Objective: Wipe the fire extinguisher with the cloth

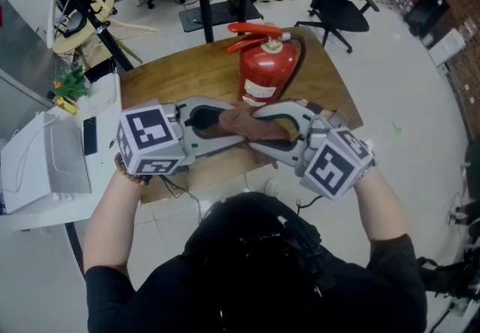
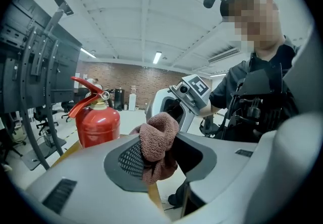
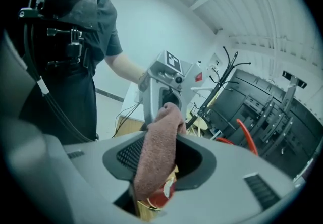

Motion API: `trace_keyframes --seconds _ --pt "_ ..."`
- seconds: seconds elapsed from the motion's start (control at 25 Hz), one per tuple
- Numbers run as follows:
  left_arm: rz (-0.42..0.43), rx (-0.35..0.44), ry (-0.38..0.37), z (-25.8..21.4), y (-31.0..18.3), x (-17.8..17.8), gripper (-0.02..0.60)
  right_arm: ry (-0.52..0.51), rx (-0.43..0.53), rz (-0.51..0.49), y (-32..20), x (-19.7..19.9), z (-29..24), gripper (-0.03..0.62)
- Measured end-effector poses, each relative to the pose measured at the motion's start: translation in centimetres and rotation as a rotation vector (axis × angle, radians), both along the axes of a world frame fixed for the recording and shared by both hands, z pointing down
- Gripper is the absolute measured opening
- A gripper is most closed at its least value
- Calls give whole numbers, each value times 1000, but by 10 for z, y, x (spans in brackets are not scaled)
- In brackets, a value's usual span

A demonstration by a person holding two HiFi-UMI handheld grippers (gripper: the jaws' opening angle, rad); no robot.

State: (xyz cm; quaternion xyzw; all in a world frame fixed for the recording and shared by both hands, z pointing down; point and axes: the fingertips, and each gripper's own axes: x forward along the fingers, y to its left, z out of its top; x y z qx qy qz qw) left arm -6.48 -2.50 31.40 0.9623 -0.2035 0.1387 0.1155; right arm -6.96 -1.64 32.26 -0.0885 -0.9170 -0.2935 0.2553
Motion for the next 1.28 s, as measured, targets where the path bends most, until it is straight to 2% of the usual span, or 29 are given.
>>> trace_keyframes --seconds 0.16,0.28,0.52,0.68,0.96,1.04,1.16,1.28 --pt "-27 31 -18 -1 -5 -2 114 -12 -13 31 -6 2 1 203" --pt "-92 60 -15 -3 -15 -11 104 -45 -27 82 -18 5 -4 213" --pt "-330 110 -13 0 -51 -50 104 -125 -105 248 -55 22 -11 213" --pt "-482 122 7 0 -70 -78 104 -182 -164 336 -72 32 -14 173" --pt "-797 117 80 -4 -99 -142 104 -245 -212 424 -92 47 -18 130" --pt "-863 121 107 -6 -106 -155 104 -250 -217 434 -95 50 -17 120" --pt "-911 121 162 -11 -118 -160 104 -251 -230 444 -97 52 -15 103" --pt "-913 99 243 -12 -133 -154 104 -240 -233 436 -96 53 -9 98"
